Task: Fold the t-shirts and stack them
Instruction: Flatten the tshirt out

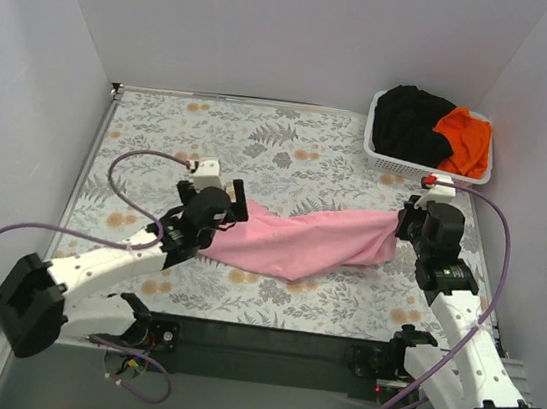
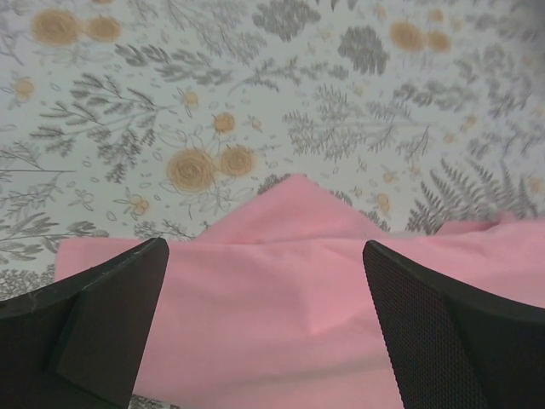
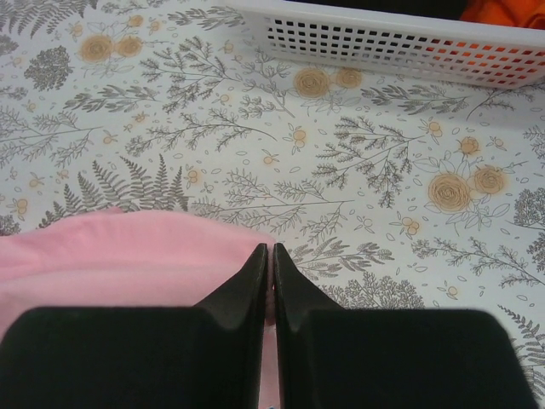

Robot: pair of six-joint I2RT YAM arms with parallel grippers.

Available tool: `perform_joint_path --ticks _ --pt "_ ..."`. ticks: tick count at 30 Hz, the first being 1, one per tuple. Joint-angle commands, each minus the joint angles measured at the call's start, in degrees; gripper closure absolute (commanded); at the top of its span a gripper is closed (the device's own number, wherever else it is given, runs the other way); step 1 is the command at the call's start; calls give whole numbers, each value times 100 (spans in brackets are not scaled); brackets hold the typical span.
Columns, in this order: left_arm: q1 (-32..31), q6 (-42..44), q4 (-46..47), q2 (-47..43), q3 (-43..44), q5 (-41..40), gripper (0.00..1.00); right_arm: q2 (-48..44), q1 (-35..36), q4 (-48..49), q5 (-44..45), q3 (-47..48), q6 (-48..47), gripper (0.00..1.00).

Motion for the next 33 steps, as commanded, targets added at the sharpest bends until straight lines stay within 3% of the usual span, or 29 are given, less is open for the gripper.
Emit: perform_joint_path --ticks 1,8,12,13,22,33 --pt "2 446 315 1032 377 716 9 -148 -27 287 16 -5 -11 99" --pt "222 938 930 1854 379 1972 9 -332 -27 235 42 -66 -46 99" --pt "625 1070 1387 1907 142 2816 14 -359 -27 235 -45 -110 -38 99" --pt "766 1061 1492 1968 106 3157 21 -350 -27 235 -46 -110 -29 99" --pt "802 1088 1265 2469 308 3538 33 -306 -18 244 -107 -119 -29 99" --pt "793 1097 1019 2803 492 3257 34 -297 -27 261 -195 -145 -2 99"
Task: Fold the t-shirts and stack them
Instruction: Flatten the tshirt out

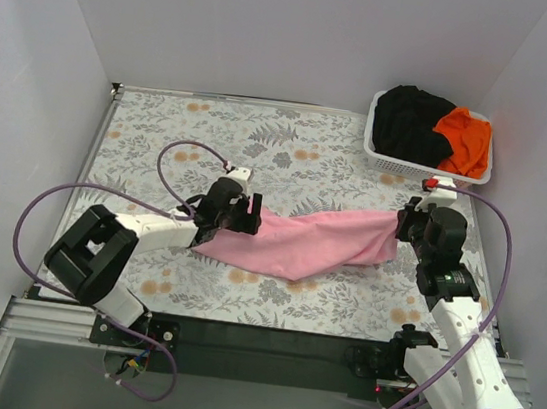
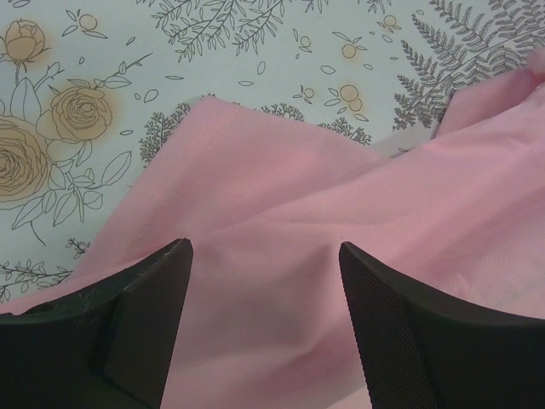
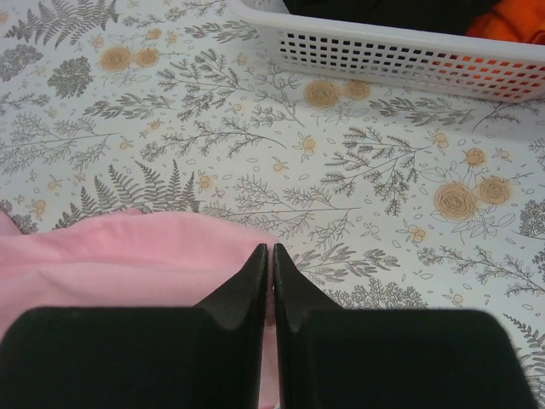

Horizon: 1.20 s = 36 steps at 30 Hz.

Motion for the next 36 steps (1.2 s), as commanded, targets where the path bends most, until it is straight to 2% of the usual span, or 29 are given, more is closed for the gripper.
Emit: perform_joint_path --ticks 1,6,7,9,10,17,20,26,30,33,36 --pt "-4 71 -98 217 246 -59 35 -22 -27 213 -38 -56 -9 99" --pt "-4 124 -256 377 334 -181 49 -57 -18 222 -11 -56 -9 99" --pt "-4 115 -239 359 325 -208 61 -57 -27 231 -11 -64 -9 99" --pt "-4 98 -222 254 290 -226 77 -31 -27 231 -20 -65 -9 99" --pt "-4 80 -213 227 281 -269 100 -22 -18 231 -29 -56 0 99" --pt "-4 -25 -230 -255 228 -489 100 39 -18 257 -29 -73 0 99" --pt "-4 -78 -309 -817 149 -690 100 57 -27 257 41 -65 -9 99" --pt "-4 -139 -617 -2513 70 -1139 100 101 -27 275 86 295 -27 99" --pt "-31 -332 -687 -4004 0 -1403 100 75 -27 240 42 752 -44 99" --pt "-40 -526 -687 -4805 -44 -1517 100 57 -27 125 -11 1200 -79 99" --pt "-40 -605 -1055 -5229 61 -1526 100 22 -27 -6 -46 1631 -114 99"
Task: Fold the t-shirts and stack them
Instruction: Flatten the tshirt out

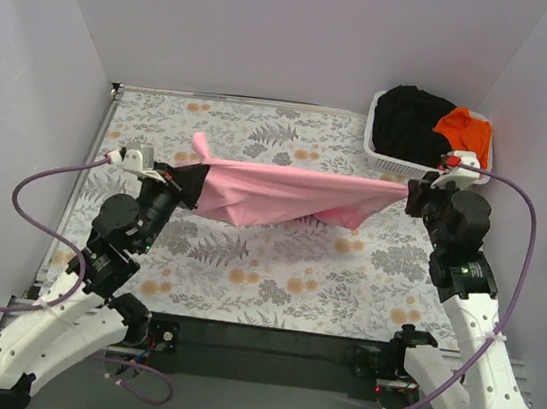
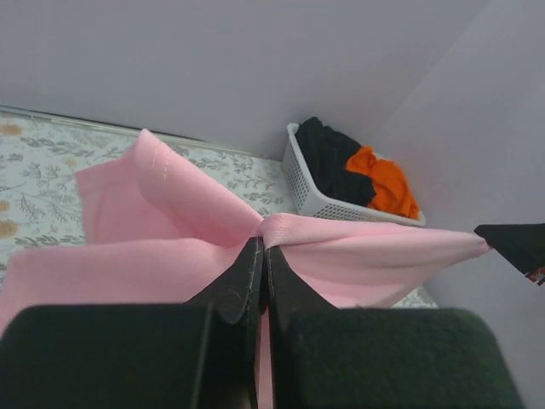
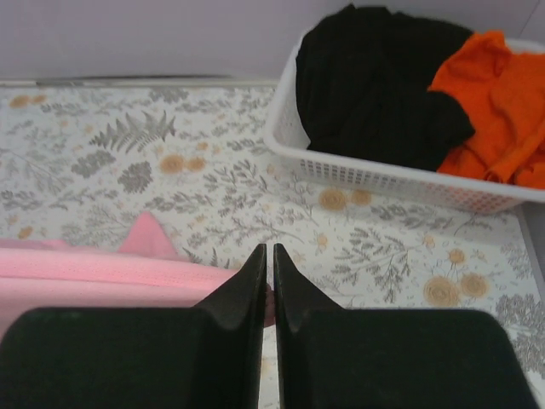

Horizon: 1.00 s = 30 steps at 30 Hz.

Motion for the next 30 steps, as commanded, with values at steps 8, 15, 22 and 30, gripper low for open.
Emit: perform_joint_path --ticks 8,15,22,30 --pt "2 -372 -1340 -524 646 -110 100 -547 -22 -251 120 991 -167 99" --pt "2 -425 -1682 -631 822 163 100 -760 -31 -497 -352 1326 -124 99" --pt "2 -487 -1956 -278 681 199 100 -470 65 3 -2191 -342 527 99" --pt "2 -504 -2289 -383 822 -47 100 189 2199 793 -1015 -1197 808 98"
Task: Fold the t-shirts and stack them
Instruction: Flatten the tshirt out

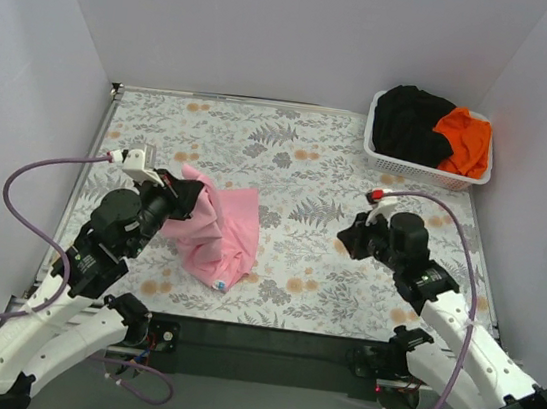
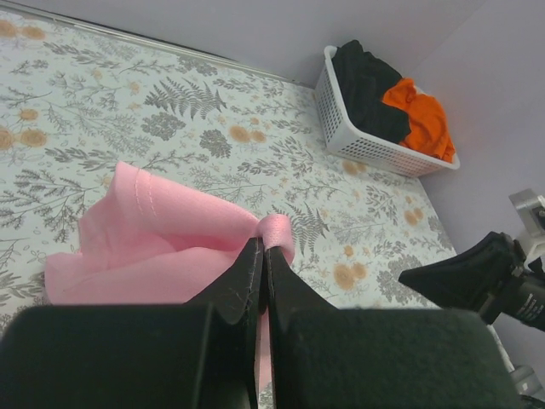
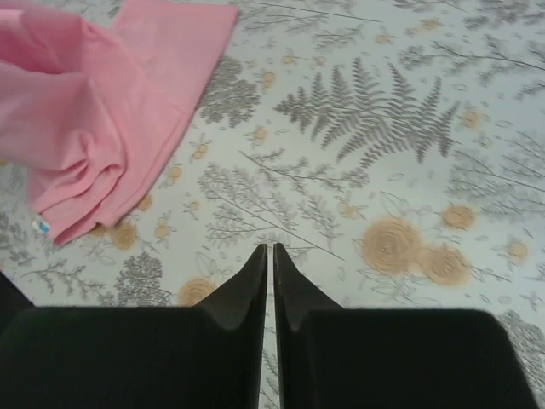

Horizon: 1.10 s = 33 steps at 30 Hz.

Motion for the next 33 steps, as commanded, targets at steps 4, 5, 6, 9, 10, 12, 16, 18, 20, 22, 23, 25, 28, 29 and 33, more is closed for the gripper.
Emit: perform_joint_path --ticks 4,5,6,9,10,12,16,18,20,22,23,25,28,29,33 --pt "15 -72 -400 -104 214 -238 100 756 1814 1317 866 167 354 91" --pt "6 -89 -435 -104 232 -255 100 1105 2207 1596 901 184 407 87" --pt "6 -89 -497 -104 223 -282 100 1318 2403 1712 1049 219 486 85" --pt "15 -89 -585 -69 241 -308 100 2267 2975 2021 1103 588 635 70" --pt "6 -72 -594 -69 258 -282 100 2495 3089 2073 1147 728 645 65" --pt "6 -54 -603 -51 276 -247 100 3085 3327 2170 1235 1106 680 60" --pt "-2 -63 -612 -104 259 -203 100 3736 3494 2398 1104 1564 776 44" --pt "-2 -63 -612 -113 241 -203 100 4017 3564 2522 1069 1731 829 43" --pt "-2 -54 -612 -78 250 -238 100 4271 3600 2662 1068 1828 890 43" --pt "-2 -45 -612 -34 258 -247 100 4465 3609 2794 1025 1951 1022 43" --pt "-2 -63 -612 1 250 -247 100 4658 3652 2838 1007 1986 1040 44" --pt "-2 -54 -612 28 250 -247 100 4852 3679 2865 1042 2118 1058 44" --pt "-2 -45 -620 63 241 -291 100 5204 3688 2882 1051 2284 1075 46" --pt "-2 -54 -629 37 232 -291 100 5318 3688 2926 1051 2311 1075 47" --pt "-2 -45 -673 -42 223 -370 100 5573 3688 2988 1060 2478 1075 48"
